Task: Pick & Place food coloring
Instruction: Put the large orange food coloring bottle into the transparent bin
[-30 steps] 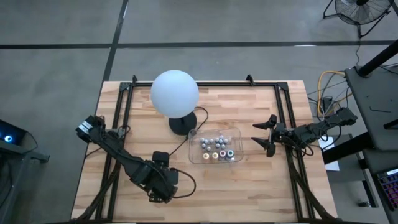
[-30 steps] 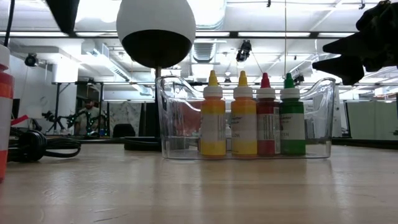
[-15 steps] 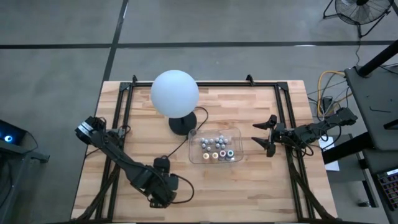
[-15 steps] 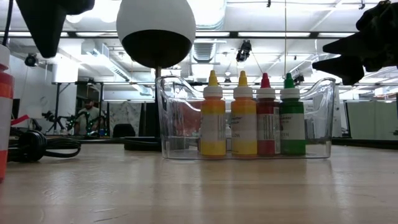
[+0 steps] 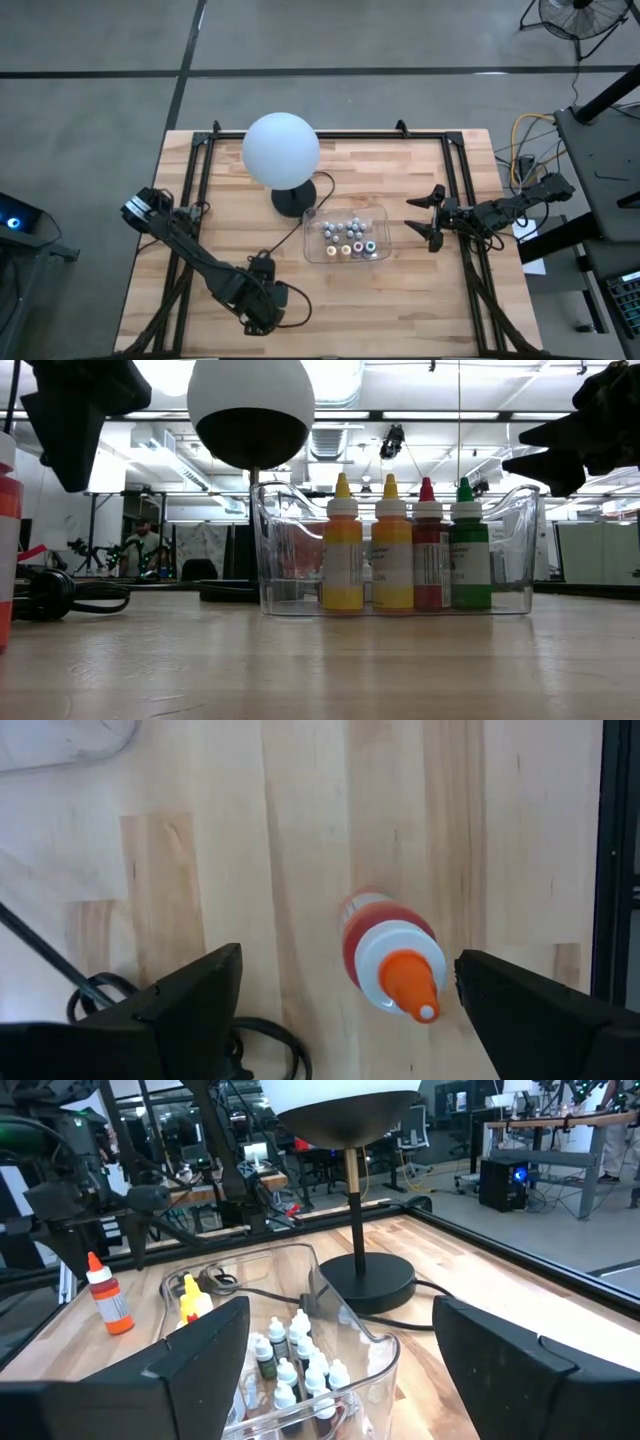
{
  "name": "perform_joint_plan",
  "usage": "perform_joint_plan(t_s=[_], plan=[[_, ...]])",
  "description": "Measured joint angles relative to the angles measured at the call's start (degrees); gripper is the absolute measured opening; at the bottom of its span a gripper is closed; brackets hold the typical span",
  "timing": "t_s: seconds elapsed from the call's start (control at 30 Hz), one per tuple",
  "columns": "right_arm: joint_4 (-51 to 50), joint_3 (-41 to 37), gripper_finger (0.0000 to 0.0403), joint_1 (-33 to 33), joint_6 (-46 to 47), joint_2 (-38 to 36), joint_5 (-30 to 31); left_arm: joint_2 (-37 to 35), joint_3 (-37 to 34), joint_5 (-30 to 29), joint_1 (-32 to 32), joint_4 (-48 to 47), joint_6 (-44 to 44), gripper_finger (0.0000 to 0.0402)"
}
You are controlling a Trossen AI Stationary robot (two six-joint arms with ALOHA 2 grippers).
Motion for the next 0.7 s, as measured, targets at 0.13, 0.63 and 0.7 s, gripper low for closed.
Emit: perform_joint_plan(t_s=[0.13,0.63,0.7], plan=[[0.0,0.0,0.0310,0.0,0.0,0.0,0.0,0.0,-1.3,0.0,0.0,1.5,-0.2,0.0335],[0.0,0.0,0.0298,0.0,0.0,0.0,0.0,0.0,-1.8,-0.2,-0.1,3.4,0.3,0.0307],[0.0,0.0,0.0297,0.0,0.0,0.0,0.0,0.1,-1.8,-0.3,-0.1,3.6,0.3,0.0295]])
